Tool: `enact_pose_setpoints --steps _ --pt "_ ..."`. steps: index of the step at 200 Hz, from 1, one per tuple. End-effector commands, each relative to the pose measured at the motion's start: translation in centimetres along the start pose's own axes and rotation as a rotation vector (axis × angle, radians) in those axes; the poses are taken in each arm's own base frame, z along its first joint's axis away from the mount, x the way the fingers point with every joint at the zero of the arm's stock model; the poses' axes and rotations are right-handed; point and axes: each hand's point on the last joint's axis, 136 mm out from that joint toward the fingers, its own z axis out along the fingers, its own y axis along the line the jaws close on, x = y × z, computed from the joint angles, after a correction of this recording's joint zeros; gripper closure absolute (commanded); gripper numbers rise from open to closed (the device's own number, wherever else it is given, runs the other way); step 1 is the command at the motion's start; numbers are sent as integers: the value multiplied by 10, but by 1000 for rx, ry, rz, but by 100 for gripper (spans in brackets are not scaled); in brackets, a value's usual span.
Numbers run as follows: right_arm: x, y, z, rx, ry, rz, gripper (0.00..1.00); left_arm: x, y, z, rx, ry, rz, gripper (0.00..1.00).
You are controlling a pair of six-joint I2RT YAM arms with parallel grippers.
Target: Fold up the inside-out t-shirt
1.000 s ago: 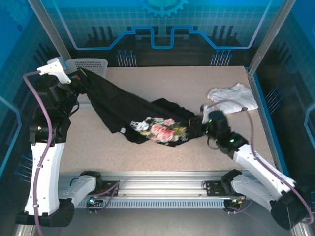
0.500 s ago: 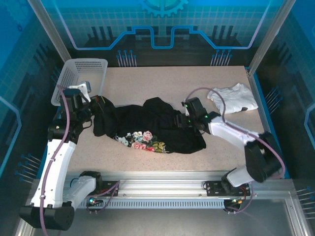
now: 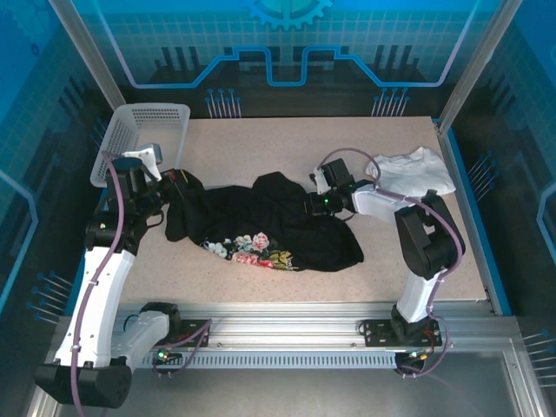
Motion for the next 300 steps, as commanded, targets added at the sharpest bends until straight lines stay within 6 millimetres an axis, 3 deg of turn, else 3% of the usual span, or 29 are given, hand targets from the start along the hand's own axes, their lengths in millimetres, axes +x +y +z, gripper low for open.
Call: enact_pose_setpoints --steps 1,32,66,86,125,144,158,172,188,202,220,236,251,267,300 --pt "-39 17 -54 -138 -149 -7 100 -12 -4 -2 20 -36 21 100" --pt "-60 12 -126 -227 -307 10 100 -22 -12 -8 43 -64 -3 100" --pt "-55 11 -169 -189 -367 -28 100 -26 -18 -11 70 -75 -17 100" --pt "-63 13 -213 -132 -453 -83 100 -38 -21 -16 63 -95 -12 100" --pt "-89 31 -294 -76 -631 -161 100 -95 -38 -50 111 -263 -75 100" --pt "-100 42 -333 -49 -733 -195 100 -134 -45 -83 134 -388 -129 100" --pt "-100 49 -348 -57 -776 -193 100 -157 -40 -110 125 -476 -178 100" --pt "-85 50 -337 -87 -745 -156 100 -165 -29 -131 83 -539 -201 100" --pt "-44 41 -291 -83 -614 -93 100 -151 -9 -134 -14 -554 -200 100" --pt "9 25 -239 -44 -468 -9 100 -126 14 -120 -91 -513 -203 100" --pt "81 2 -172 2 -289 116 100 -89 36 -87 -133 -398 -208 100" --pt "119 -8 -136 0 -191 189 79 -58 46 -60 -125 -287 -212 100" --pt "122 -16 -126 39 -176 190 59 -36 51 -43 -105 -214 -225 100" --pt "107 -18 -124 68 -182 138 49 -24 50 -32 -65 -171 -235 100" --pt "74 -12 -102 53 -90 85 46 -16 49 -20 -31 -130 -237 100"
